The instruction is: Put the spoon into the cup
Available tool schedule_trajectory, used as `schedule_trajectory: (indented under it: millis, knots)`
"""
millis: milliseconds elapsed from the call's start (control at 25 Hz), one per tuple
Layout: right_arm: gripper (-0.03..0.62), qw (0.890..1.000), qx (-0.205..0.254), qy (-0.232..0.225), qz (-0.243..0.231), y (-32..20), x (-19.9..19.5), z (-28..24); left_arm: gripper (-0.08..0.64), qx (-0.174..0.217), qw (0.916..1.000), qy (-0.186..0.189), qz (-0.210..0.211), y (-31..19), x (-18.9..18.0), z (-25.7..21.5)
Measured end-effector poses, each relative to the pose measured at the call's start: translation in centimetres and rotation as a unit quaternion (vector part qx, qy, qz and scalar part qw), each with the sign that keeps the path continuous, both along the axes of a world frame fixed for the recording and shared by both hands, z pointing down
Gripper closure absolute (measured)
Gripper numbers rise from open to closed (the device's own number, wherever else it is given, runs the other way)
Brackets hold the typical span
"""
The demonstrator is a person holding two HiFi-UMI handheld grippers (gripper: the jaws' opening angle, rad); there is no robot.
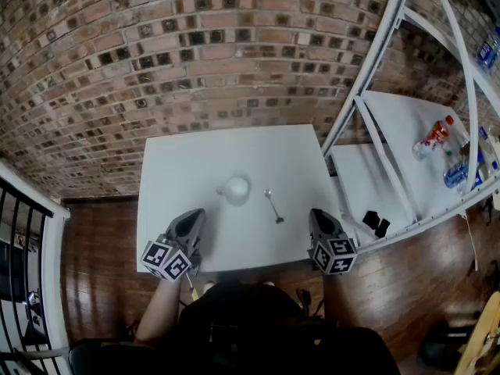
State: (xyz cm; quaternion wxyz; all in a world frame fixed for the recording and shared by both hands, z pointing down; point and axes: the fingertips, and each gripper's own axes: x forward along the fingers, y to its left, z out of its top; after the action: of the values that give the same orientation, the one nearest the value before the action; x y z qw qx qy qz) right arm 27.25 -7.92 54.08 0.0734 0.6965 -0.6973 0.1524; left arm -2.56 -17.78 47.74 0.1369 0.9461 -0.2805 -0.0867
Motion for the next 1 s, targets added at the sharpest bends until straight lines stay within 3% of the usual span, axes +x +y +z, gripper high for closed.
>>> schedule_trajectory:
  millis: [280,400,520,600,1000]
  knots:
    - [0.586,0.997,-0.063,0.021,-0.04,-2.2,-1.4,4.3,0.555,-0.012,0.9999,-0.007,-0.007,-0.4,-0.1,1.1]
    - [0.506,0.993,-0.099,0.022,-0.063,-2.9,-2.3,6.8,0.555,-0.024,0.9994,-0.013,-0.021,-0.5,-1.2,1.9]
    - [0.491,0.987,-0.134,0.027,-0.08,-3.7,-3.1,9.3,0.555,-0.035,0.9986,-0.018,-0.035,-0.6,-2.4,2.8]
    - [0.414,0.983,-0.159,0.03,-0.091,-4.1,-3.6,11.1,0.557,-0.045,0.9977,-0.023,-0.045,-0.5,-3.2,3.3]
    - [0.414,0.963,-0.245,0.063,-0.096,-5.6,-5.0,17.7,0.555,-0.079,0.9912,-0.042,-0.097,0.5,-7.6,5.3]
